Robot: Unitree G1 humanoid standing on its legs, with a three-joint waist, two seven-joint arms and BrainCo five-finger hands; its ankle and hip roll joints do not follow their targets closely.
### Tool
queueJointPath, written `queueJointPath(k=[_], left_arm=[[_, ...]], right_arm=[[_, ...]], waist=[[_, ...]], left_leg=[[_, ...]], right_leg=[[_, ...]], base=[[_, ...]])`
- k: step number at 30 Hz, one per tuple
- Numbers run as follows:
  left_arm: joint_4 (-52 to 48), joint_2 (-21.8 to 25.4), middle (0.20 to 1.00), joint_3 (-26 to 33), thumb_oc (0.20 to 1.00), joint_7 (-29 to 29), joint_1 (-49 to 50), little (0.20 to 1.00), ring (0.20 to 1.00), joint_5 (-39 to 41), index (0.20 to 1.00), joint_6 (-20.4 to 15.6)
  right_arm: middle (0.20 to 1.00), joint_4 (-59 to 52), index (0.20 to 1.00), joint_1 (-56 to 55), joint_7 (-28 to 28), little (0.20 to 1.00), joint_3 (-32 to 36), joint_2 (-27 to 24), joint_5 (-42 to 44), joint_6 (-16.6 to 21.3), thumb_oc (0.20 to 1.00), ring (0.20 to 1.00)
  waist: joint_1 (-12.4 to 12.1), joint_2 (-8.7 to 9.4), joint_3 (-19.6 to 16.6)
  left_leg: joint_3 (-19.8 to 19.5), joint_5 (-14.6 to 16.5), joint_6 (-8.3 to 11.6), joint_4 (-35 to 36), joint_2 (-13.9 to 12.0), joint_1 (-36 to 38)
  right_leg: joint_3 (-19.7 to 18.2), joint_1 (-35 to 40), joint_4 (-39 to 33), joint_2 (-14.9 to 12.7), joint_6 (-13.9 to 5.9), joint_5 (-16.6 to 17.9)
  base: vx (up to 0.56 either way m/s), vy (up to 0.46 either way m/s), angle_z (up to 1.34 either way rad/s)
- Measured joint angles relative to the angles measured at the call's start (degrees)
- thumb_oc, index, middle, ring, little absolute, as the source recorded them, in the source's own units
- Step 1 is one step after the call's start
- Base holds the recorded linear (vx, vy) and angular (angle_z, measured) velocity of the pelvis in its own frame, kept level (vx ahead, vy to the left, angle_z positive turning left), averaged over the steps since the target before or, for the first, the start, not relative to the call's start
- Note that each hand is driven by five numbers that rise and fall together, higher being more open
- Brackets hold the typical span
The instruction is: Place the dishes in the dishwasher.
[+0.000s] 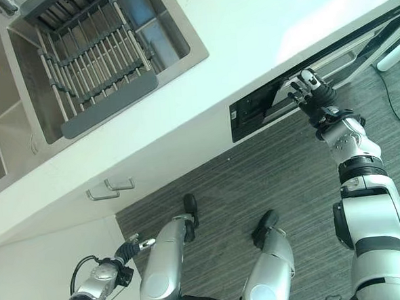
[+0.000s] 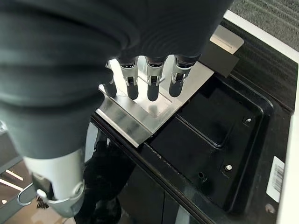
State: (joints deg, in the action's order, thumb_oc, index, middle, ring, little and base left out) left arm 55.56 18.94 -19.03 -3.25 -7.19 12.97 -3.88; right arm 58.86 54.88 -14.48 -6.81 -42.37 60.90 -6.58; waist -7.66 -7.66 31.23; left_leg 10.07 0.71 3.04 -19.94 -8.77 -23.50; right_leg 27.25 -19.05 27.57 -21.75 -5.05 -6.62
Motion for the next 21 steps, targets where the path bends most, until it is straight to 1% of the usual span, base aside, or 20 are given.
queueJointPath(k=[2, 3, 4, 6, 7, 9, 10, 11, 12, 13, 14, 15, 16, 17, 18, 19, 20, 21], left_arm=[[0.86, 0.37, 1.000, 0.52, 1.000, 0.44, 0.45, 1.000, 1.000, 1.90, 1.000, 0.55], [0.86, 0.57, 1.000, 1.27, 1.000, 0.73, 0.94, 1.000, 1.000, 1.93, 1.000, 0.58], [0.85, 0.79, 1.000, 1.46, 1.000, 0.91, 1.15, 1.000, 1.000, 1.95, 1.000, 0.58], [1.22, 1.81, 1.000, 1.80, 1.000, 0.86, 1.54, 1.000, 1.000, 2.17, 1.000, 0.98], [1.90, 1.92, 1.000, 3.00, 1.000, 0.82, 1.59, 1.000, 1.000, 2.17, 1.000, 1.51], [1.90, 2.27, 1.000, 3.55, 1.000, 0.65, 2.01, 1.000, 1.000, 2.15, 1.000, 1.59], [1.91, 2.24, 1.000, 3.90, 1.000, 0.33, 2.13, 1.000, 1.000, 2.15, 1.000, 1.53], [1.92, 2.25, 1.000, 3.89, 1.000, 0.05, 2.17, 1.000, 1.000, 2.16, 1.000, 1.54], [1.84, 2.21, 1.000, 3.92, 1.000, -0.34, 2.16, 1.000, 1.000, 2.21, 1.000, 1.53], [1.89, 1.85, 1.000, 4.57, 1.000, -1.49, 2.21, 1.000, 1.000, 4.14, 1.000, 1.50], [1.65, 1.09, 1.000, 6.22, 1.000, -3.60, 2.41, 1.000, 1.000, 6.58, 1.000, 1.51], [1.60, 0.53, 1.000, 7.53, 1.000, -5.18, 2.71, 1.000, 1.000, 7.53, 1.000, 1.51], [1.00, -0.08, 1.000, 8.03, 1.000, -7.10, 3.05, 1.000, 1.000, 8.74, 1.000, 1.45], [0.47, -0.74, 1.000, 8.74, 1.000, -9.01, 3.17, 1.000, 1.000, 10.14, 1.000, 1.49], [-0.20, -2.06, 1.000, 10.31, 1.000, -10.85, 3.37, 1.000, 1.000, 11.61, 1.000, 1.49], [-0.53, -2.89, 1.000, 11.23, 1.000, -12.59, 3.95, 1.000, 1.000, 13.25, 1.000, 1.50], [-0.65, -3.99, 1.000, 12.89, 1.000, -14.27, 4.85, 1.000, 1.000, 13.56, 1.000, 1.42], [-0.48, -4.65, 1.000, 13.36, 1.000, -15.59, 6.34, 1.000, 1.000, 14.78, 1.000, 1.19]], right_arm=[[1.000, 0.83, 1.000, 0.00, 1.51, 1.000, -0.04, -0.74, -0.03, 0.64, 1.000, 1.000], [1.000, 1.09, 1.000, 0.02, 2.33, 1.000, -0.05, -0.90, -0.03, 1.38, 1.000, 1.000], [1.000, 1.15, 1.000, 0.02, 2.85, 1.000, -0.04, -0.95, -0.01, 1.94, 1.000, 1.000], [1.000, 1.17, 1.000, 0.11, 4.58, 1.000, -0.79, -0.82, 0.54, 2.49, 1.000, 1.000], [1.000, 1.17, 1.000, 0.18, 5.23, 1.000, -1.21, -0.82, 0.52, 2.49, 1.000, 1.000], [1.000, 1.19, 1.000, 0.40, 5.55, 1.000, -1.79, -0.62, 0.52, 2.49, 1.000, 1.000], [1.000, 1.44, 1.000, 0.39, 5.90, 1.000, -1.85, -0.52, 0.52, 2.45, 1.000, 1.000], [1.000, 1.65, 1.000, 0.39, 6.31, 1.000, -1.87, -0.14, 0.56, 2.38, 1.000, 1.000], [1.000, 2.08, 1.000, 0.36, 6.41, 1.000, -1.79, 0.47, 0.80, 2.39, 1.000, 1.000], [1.000, 3.75, 1.000, 0.33, 6.38, 1.000, -1.53, 1.71, 1.23, 2.41, 1.000, 1.000], [1.000, 3.42, 1.000, -1.36, 5.38, 1.000, -1.34, 3.04, 0.90, 1.30, 1.000, 1.000], [1.000, 1.82, 1.000, -4.92, 1.83, 1.000, -1.16, 3.99, 0.60, 0.76, 1.000, 1.000], [1.000, 0.59, 1.000, -7.94, -2.65, 1.000, -1.70, 6.55, -1.49, -0.70, 1.000, 1.000], [1.000, -1.88, 1.000, -11.93, -5.94, 1.000, -1.50, 9.09, -1.92, -0.69, 1.000, 1.000], [1.000, -3.18, 1.000, -16.60, -8.19, 1.000, -1.48, 11.50, -2.73, -1.44, 1.000, 1.000], [1.000, -3.70, 1.000, -20.49, -9.31, 1.000, -0.81, 13.20, -3.73, -1.47, 1.000, 1.000], [1.000, -5.55, 1.000, -25.46, -10.42, 1.000, 1.34, 15.30, -3.97, -1.06, 1.000, 1.000], [1.000, -5.89, 1.000, -30.10, -11.12, 1.000, 2.02, 17.01, -4.05, -0.86, 1.000, 1.000]], waist=[[-0.74, 0.30, 0.01], [-1.22, 0.34, 0.00], [-1.21, 0.34, 0.00], [-1.35, 0.71, 0.02], [-1.48, 0.92, 0.07], [-1.61, 1.00, 0.11], [-1.70, 1.03, 0.13], [-1.75, 1.09, 0.14], [-1.88, 1.14, 0.14], [-2.14, 1.23, 0.10], [-2.26, 1.28, 0.07], [-2.50, 1.44, 0.00], [-2.55, 1.53, -0.09], [-2.59, 1.47, -0.13], [-2.68, 1.22, -0.36], [-2.75, 0.96, -0.56], [-2.59, 0.57, -0.90], [-2.21, 0.35, -2.10]], left_leg=[[-0.29, -0.33, -0.40, 0.12, 0.14, -0.59], [-0.40, -1.00, -0.72, 1.62, 0.35, -0.55], [-0.68, -1.68, -0.59, 2.88, 0.46, -0.53], [-1.90, -2.91, -0.53, 4.18, 0.30, -0.83], [-2.19, -3.45, -0.37, 4.78, 0.05, -0.86], [-2.88, -4.62, -0.23, 6.09, -0.16, -0.61], [-3.17, -5.48, -0.01, 7.49, -0.35, 0.13], [-3.31, -6.53, -0.25, 8.71, -0.57, 0.92], [-3.37, -7.42, -0.04, 9.77, -0.80, 1.93], [-3.31, -9.01, 0.78, 11.88, -0.98, 4.28], [-3.25, -9.26, 0.91, 13.41, -1.34, 6.54], [-3.26, -9.72, 1.06, 14.80, -1.53, 8.69], [-3.19, -9.79, 1.17, 16.32, -1.96, 10.81], [-2.87, -9.61, 1.46, 17.83, -2.23, 12.51], [-2.29, -9.59, 1.48, 19.57, -2.33, 14.54], [-1.38, -9.61, 1.45, 20.34, -2.46, 16.20], [-0.92, -10.01, 0.91, 21.15, -2.47, 17.99], [0.17, -10.03, 0.88, 22.05, -2.50, 19.20]], right_leg=[[0.56, 0.18, -1.17, 0.20, 0.04, 0.95], [0.97, 0.29, -2.38, 0.43, -0.15, 1.70], [1.68, 0.53, -3.25, 0.60, -0.01, 2.18], [2.69, 0.81, -4.03, 1.41, -0.01, 2.39], [3.08, 0.82, -4.01, 1.69, 0.06, 2.27], [3.51, 0.89, -4.20, 2.33, 0.24, 2.16], [4.06, 1.37, -4.38, 2.66, 0.54, 2.16], [4.44, 1.92, -4.66, 3.00, 1.02, 2.52], [4.68, 2.26, -4.73, 3.34, 0.89, 2.66], [4.94, 3.57, -4.73, 3.62, 0.97, 2.69], [5.06, 5.40, -5.40, 4.25, 1.10, 2.57], [5.36, 7.19, -6.02, 4.65, 1.06, 2.41], [5.58, 9.24, -7.18, 5.39, 0.97, 2.20], [6.23, 10.93, -8.22, 5.75, 0.90, 2.19], [6.83, 12.91, -9.48, 6.06, 0.88, 2.20], [6.89, 14.27, -10.00, 6.29, 0.49, 2.52], [7.25, 16.33, -11.13, 6.30, 0.16, 2.70], [7.66, 18.25, -12.96, 6.63, -0.53, 3.15]], base=[[0.04, -0.007, 0.14], [0.03, -0.031, 0.11], [0.01, -0.033, 0.17], [0.00, -0.047, 0.20], [0.00, -0.068, 0.16], [-0.01, -0.065, 0.09], [-0.06, -0.063, 0.09], [-0.09, -0.045, 0.09], [-0.13, -0.068, 0.06], [-0.11, -0.063, 0.01], [-0.11, -0.092, 0.02], [-0.08, -0.077, -0.02], [-0.10, -0.088, 0.06], [-0.12, -0.084, 0.15], [-0.11, -0.075, 0.16], [-0.09, -0.062, 0.16], [-0.07, -0.065, 0.09], [-0.07, -0.072, 0.05]])
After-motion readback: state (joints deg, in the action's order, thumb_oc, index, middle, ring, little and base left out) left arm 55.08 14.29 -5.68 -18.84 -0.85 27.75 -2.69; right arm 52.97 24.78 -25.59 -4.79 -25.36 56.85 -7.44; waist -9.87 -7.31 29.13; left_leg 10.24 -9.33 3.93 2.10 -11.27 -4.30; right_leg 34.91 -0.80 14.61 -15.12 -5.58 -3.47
